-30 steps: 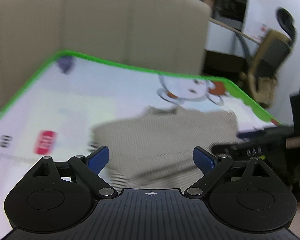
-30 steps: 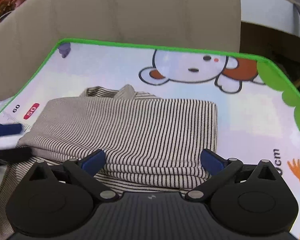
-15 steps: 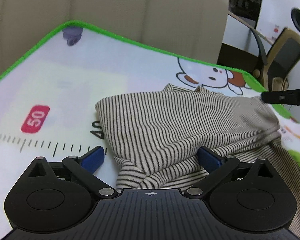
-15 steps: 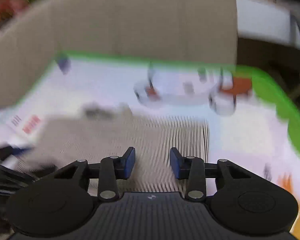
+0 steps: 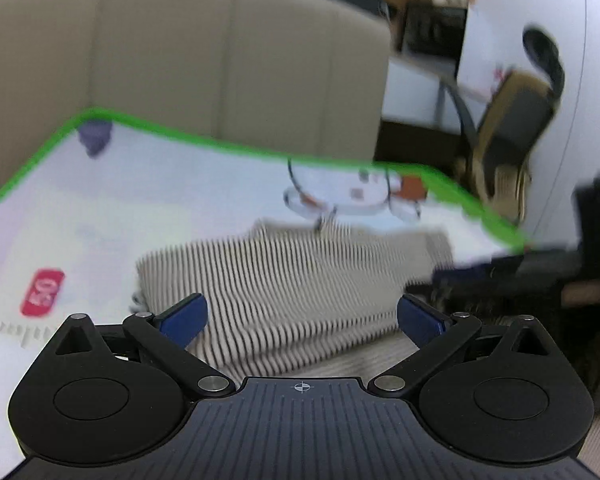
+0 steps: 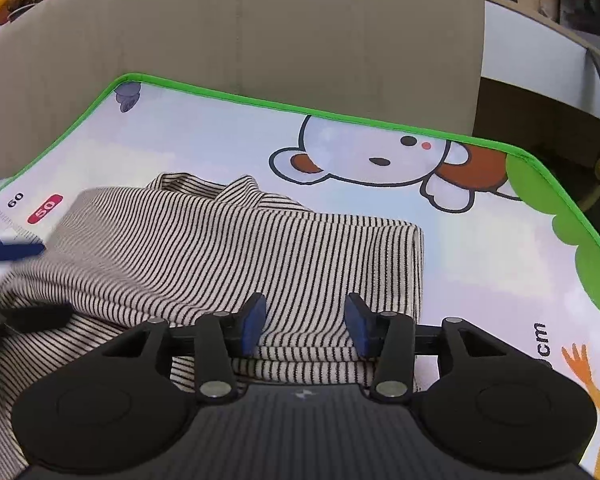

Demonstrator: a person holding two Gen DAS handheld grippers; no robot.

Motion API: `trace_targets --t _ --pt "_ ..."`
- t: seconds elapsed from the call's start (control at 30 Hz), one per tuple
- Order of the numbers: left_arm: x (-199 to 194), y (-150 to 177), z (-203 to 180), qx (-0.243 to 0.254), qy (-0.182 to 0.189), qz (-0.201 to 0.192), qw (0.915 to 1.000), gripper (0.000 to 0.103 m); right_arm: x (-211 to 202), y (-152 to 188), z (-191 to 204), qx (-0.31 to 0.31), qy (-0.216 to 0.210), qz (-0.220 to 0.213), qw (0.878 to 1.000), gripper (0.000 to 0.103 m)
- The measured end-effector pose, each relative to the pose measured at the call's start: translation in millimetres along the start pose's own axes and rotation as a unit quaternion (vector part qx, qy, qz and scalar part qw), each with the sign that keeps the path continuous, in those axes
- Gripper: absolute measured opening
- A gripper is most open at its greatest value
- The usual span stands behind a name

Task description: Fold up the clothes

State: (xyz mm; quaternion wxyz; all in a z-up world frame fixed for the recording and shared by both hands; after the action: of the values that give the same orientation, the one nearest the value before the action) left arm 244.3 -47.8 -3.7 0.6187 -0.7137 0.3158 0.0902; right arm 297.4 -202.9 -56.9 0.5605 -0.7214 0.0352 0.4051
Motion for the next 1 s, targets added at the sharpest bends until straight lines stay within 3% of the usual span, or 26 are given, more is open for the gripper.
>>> trace_targets --t 0.13,0.23,0.33,0.4,0.47,0.57,0.6,0.67,0.7,0.73,0.8,1.0 --pt "20.4 19.3 21.4 -0.021 -0.026 0.032 0.9990 0.103 -5.1 -15.7 -2.7 0.017 -0.017 0.013 1.000 0.051" --pt "21.2 20.7 20.0 -0.009 -0.033 0.032 0.9989 0.103 -3.1 -45.9 1.5 0.018 -0.031 -0.010 0.999 0.051" --pt "20.4 24.5 15.2 0.008 -0.042 0.027 0.9987 0.103 24.0 -77.0 11.2 -0.005 -0.032 -0.008 0.999 0.051" --pt "19.9 25.1 15.3 0.005 -0.038 0.025 0.9989 0.103 49.4 -90.2 14.1 -0.010 -0.030 0.007 0.999 0.051" --pt "19.2 24.7 14.9 0.002 -0.036 0.024 0.9991 0.103 77.9 -96.4 18.8 -0.005 -0.044 0.036 0.998 0.065" --pt "18.2 24.5 14.2 0.001 -0.035 0.022 0.9991 0.103 110.3 -84.8 21.8 0.014 -0.049 0.088 0.995 0.069" --pt "17.9 24.5 14.1 0.001 -0.035 0.022 0.9991 0.103 110.4 -83.8 23.7 0.013 -0.049 0.084 0.995 0.067" --pt "17.8 24.5 14.2 0.000 -0.034 0.021 0.9992 0.103 108.1 -83.1 27.1 0.012 -0.052 0.075 0.996 0.046" --pt "17.0 24.2 14.7 -0.002 -0.034 0.020 0.9992 0.103 101.6 -84.3 26.8 0.018 -0.061 0.072 0.995 0.024" --pt "14.4 23.0 16.0 -0.008 -0.034 0.016 0.9993 0.103 93.5 -85.5 25.1 0.030 -0.069 0.069 0.995 0.015" --pt "7.0 19.3 19.9 -0.023 -0.038 0.007 0.9990 0.103 77.3 -88.1 21.7 0.054 -0.086 0.064 0.993 0.007" --pt "-35.6 8.9 61.0 -0.140 -0.057 -0.008 0.9884 0.103 -7.9 -97.0 21.1 0.128 -0.187 0.029 0.974 0.007"
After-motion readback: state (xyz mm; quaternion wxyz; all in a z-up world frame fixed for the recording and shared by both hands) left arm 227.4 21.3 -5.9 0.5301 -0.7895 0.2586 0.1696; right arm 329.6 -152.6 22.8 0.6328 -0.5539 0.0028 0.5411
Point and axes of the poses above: each gripper's, at about its wrist camera, not at the fingertips, and x roughly the way its jaws point, z to its left, y to its underside, the point moved 9 cm from there along x, roughly the way its jaws point, and after that the axes turned 6 degrees about -x, right-handed, at the moved point
